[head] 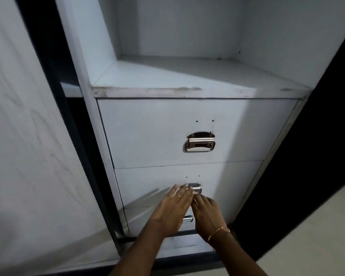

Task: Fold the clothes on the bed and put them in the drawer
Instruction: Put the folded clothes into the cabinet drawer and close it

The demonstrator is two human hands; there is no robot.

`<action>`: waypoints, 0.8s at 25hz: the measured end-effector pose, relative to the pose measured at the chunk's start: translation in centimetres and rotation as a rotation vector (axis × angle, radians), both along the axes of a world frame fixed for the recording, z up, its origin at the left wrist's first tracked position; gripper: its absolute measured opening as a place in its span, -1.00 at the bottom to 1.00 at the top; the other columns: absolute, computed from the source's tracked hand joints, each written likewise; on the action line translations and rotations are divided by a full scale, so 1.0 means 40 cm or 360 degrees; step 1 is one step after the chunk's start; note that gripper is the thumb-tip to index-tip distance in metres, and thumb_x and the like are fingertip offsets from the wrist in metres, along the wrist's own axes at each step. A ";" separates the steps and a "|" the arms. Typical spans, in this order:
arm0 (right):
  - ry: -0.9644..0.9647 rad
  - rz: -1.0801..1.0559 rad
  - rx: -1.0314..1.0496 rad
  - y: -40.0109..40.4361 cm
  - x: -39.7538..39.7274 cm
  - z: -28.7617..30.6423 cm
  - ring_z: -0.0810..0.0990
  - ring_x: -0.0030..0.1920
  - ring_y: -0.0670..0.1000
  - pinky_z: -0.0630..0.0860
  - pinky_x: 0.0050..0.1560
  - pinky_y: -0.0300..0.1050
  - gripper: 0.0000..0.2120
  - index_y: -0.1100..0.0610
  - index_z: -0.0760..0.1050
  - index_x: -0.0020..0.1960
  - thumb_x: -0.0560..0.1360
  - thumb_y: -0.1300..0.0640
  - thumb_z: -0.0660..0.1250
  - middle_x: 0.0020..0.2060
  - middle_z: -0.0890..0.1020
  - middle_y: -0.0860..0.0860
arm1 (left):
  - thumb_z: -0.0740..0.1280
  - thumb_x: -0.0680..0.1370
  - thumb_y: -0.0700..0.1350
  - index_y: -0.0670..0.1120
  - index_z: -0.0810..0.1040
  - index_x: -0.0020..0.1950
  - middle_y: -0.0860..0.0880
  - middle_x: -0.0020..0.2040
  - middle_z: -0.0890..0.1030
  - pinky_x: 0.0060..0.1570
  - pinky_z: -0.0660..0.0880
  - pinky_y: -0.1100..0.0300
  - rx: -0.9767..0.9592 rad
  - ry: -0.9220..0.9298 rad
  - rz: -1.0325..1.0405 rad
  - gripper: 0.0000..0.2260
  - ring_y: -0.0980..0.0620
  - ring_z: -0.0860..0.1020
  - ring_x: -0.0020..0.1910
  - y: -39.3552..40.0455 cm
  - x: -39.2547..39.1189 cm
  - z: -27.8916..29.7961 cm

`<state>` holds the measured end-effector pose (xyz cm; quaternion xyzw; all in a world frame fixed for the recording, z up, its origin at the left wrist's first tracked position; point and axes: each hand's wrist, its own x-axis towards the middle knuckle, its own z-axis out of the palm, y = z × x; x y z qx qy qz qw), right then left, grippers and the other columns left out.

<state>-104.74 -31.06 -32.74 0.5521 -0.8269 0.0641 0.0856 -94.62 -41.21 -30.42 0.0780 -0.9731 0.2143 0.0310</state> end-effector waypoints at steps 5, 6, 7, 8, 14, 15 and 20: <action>-0.0008 -0.0039 0.0083 -0.037 -0.068 -0.128 0.66 -0.05 0.05 0.63 -0.14 -0.06 -0.24 0.17 0.62 0.06 -0.16 0.19 0.60 -0.01 0.65 0.09 | 0.14 0.59 -0.11 -0.25 -0.08 0.52 -0.22 0.53 0.05 0.45 0.03 -0.08 0.0161 -0.0173 0.0171 -0.39 -0.19 0.06 0.50 -0.005 -0.065 -0.119; 0.0012 -0.0042 0.0133 -0.041 -0.078 -0.143 0.66 -0.01 0.09 0.62 -0.11 0.00 -0.22 0.20 0.62 0.08 -0.17 0.19 0.59 0.02 0.64 0.12 | 0.14 0.59 -0.10 -0.24 -0.12 0.52 -0.21 0.54 -0.01 0.46 0.00 -0.09 0.0184 -0.0211 0.0209 -0.38 -0.19 0.00 0.51 -0.007 -0.072 -0.132; 0.0038 -0.0043 0.0180 -0.044 -0.084 -0.149 0.65 0.00 0.11 0.61 -0.10 0.03 -0.21 0.22 0.61 0.08 -0.17 0.18 0.58 0.02 0.64 0.14 | 0.13 0.60 -0.08 -0.24 -0.15 0.52 -0.20 0.55 -0.06 0.46 -0.03 -0.09 0.0177 -0.0240 0.0232 -0.37 -0.18 -0.05 0.52 -0.008 -0.077 -0.140; 0.0044 -0.0038 0.0210 -0.048 -0.085 -0.154 0.65 -0.01 0.12 0.61 -0.12 0.04 -0.22 0.22 0.61 0.08 -0.17 0.18 0.57 0.01 0.64 0.15 | 0.12 0.61 -0.06 -0.23 -0.19 0.52 -0.19 0.55 -0.11 0.46 -0.05 -0.08 0.0144 -0.0280 0.0239 -0.36 -0.17 -0.10 0.52 -0.010 -0.077 -0.150; 0.0031 -0.0159 0.0163 -0.072 -0.080 -0.136 0.61 -0.01 0.18 0.53 0.06 0.15 -0.26 0.20 0.58 0.10 -0.09 0.16 0.58 -0.03 0.60 0.18 | 0.18 0.57 0.04 -0.22 -0.20 0.52 -0.18 0.55 -0.11 0.44 -0.25 -0.08 0.0365 -0.0175 0.0426 -0.27 -0.16 -0.16 0.52 0.009 -0.083 -0.171; 0.0006 -0.0175 0.0196 -0.069 -0.075 -0.128 0.52 0.18 0.22 0.37 0.26 0.22 -0.24 0.20 0.48 0.25 0.06 0.14 0.56 0.14 0.54 0.22 | 0.20 0.57 0.06 -0.21 -0.22 0.52 -0.17 0.55 -0.13 0.42 -0.30 -0.08 0.0413 -0.0152 0.0447 -0.24 -0.16 -0.18 0.52 0.014 -0.080 -0.166; -0.0225 -0.0226 0.0420 -0.048 -0.040 -0.111 -0.15 0.52 0.09 -0.27 0.42 0.22 -0.29 0.12 -0.07 0.52 0.50 0.15 0.26 0.52 0.01 0.07 | 0.20 0.52 0.23 -0.17 -0.28 0.52 -0.16 0.53 -0.25 0.41 -0.34 -0.04 0.0691 -0.0092 0.0546 -0.13 -0.16 -0.33 0.49 0.055 -0.059 -0.161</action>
